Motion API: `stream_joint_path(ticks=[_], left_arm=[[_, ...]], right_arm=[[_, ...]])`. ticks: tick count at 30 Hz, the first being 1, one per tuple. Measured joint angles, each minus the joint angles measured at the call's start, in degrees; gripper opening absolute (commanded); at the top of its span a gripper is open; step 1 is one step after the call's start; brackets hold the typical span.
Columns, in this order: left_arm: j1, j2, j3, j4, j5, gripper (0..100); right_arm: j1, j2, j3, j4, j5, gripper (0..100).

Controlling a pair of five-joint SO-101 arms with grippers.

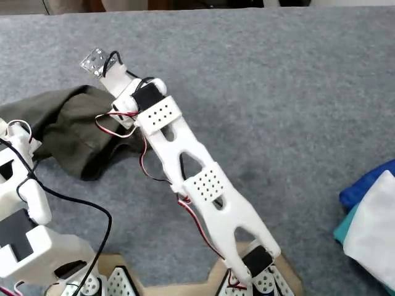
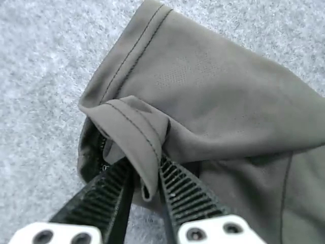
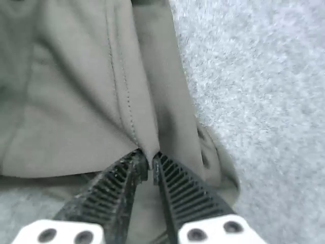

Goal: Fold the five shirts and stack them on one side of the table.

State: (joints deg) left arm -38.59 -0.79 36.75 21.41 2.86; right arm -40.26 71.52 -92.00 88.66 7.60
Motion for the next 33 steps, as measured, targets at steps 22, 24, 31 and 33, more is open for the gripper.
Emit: stream_joint_path(ticks=[22,24,31,33], left_arm=[[8.53,-1.67,-45.19,49.14,2.11,2],[10.02,-2.99,-51.78,54.42,2.11,2],[16.35,-6.07,-72.18,69.54,2.11,2],[18.20,-6.59,-77.89,72.88,2.11,2]], right_arm=[[-2.81,-27.52,-0.79,12.31,12.04,0.5],[-2.46,-32.26,-0.88,12.75,12.75,0.5],[2.46,-52.66,6.95,12.75,16.09,0.5],[4.22,-59.69,11.34,12.75,16.88,0.5]])
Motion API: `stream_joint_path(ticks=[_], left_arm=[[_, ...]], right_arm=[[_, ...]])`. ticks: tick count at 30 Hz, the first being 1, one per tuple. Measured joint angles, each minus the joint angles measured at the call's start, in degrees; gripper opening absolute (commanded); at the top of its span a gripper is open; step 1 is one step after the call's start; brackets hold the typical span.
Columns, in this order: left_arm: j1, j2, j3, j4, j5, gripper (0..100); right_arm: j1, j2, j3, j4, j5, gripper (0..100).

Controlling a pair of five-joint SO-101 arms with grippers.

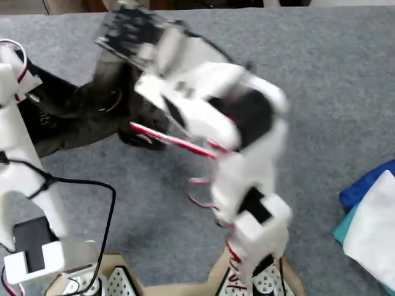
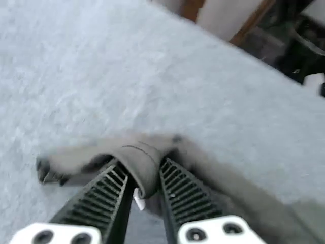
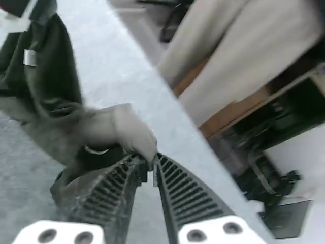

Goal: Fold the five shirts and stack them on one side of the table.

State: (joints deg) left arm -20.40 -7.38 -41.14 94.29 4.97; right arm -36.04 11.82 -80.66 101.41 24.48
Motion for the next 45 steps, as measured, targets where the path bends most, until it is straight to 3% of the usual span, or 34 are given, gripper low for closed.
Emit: stream_joint_path(ticks=[8,16,30,45], left_arm=[[11.25,-6.15,-18.90,5.98,0.00,2],[19.34,-16.97,-21.36,5.98,0.00,2],[27.69,-43.60,0.79,5.98,-1.85,2],[25.76,-45.89,9.23,3.96,-5.80,2]], right_arm=[[6.68,-27.43,13.80,0.00,1.76,0.5],[19.96,-42.37,14.86,-0.70,4.84,0.5],[31.56,-49.85,14.86,-13.98,12.75,0.5],[33.05,-44.75,19.52,-35.43,16.97,0.5]])
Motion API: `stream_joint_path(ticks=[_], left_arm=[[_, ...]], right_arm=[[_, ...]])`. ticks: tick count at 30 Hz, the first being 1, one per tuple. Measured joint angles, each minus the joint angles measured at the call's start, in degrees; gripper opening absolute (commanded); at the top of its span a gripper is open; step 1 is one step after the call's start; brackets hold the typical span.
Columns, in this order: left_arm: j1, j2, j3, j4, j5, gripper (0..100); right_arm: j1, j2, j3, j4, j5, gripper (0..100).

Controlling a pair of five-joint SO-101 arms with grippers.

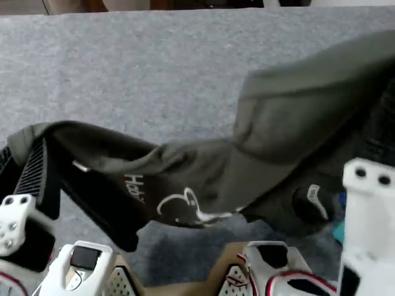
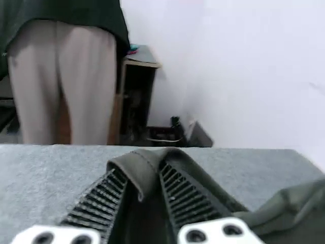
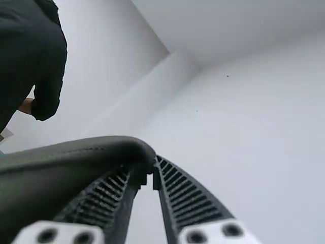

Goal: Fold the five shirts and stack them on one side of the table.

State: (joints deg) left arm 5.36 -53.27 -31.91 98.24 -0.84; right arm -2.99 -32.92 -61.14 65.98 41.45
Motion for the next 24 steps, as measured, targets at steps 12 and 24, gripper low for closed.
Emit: stream_joint_path(ticks=[12,24], left_arm=[[-4.66,0.00,14.24,0.00,-2.37,2],[-10.46,0.88,53.27,-32.97,-2.37,2]], right_arm=[[-3.69,1.58,6.15,7.12,7.47,0.5],[-3.52,2.46,38.77,-2.99,4.04,0.5]])
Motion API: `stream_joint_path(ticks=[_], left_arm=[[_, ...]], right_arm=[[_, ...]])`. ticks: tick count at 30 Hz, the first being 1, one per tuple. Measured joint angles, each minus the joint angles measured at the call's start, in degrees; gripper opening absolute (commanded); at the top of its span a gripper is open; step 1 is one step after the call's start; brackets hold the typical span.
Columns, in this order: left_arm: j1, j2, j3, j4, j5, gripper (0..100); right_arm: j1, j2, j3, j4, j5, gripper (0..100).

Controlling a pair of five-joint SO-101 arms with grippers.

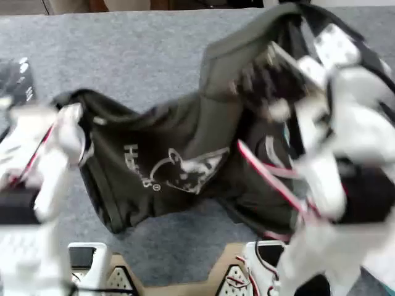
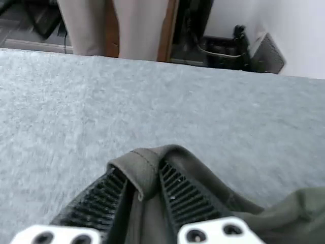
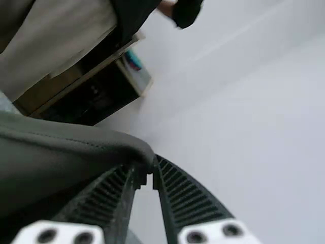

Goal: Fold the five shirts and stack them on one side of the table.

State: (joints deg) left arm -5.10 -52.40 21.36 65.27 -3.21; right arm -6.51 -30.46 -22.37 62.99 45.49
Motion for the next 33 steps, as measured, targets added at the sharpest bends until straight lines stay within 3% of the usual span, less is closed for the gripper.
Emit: stream_joint_path(ticks=[6,13,19,25,33], left_arm=[[-1.58,4.40,18.11,-27.34,0.00,2],[-5.71,26.11,18.20,-49.41,1.49,2],[-9.49,46.77,2.29,-50.90,4.31,2],[-9.32,55.56,-13.27,-43.08,4.31,2],[-7.91,67.43,-25.49,-42.20,4.22,2]], right_arm=[[0.97,0.88,25.32,-23.12,-0.09,0.5],[1.58,9.76,37.36,-43.96,-1.05,0.4],[2.81,21.63,32.70,-51.87,-4.31,0.5],[2.81,36.31,18.29,-52.57,-5.63,0.5],[2.81,53.54,-2.11,-52.57,-5.63,0.5]])
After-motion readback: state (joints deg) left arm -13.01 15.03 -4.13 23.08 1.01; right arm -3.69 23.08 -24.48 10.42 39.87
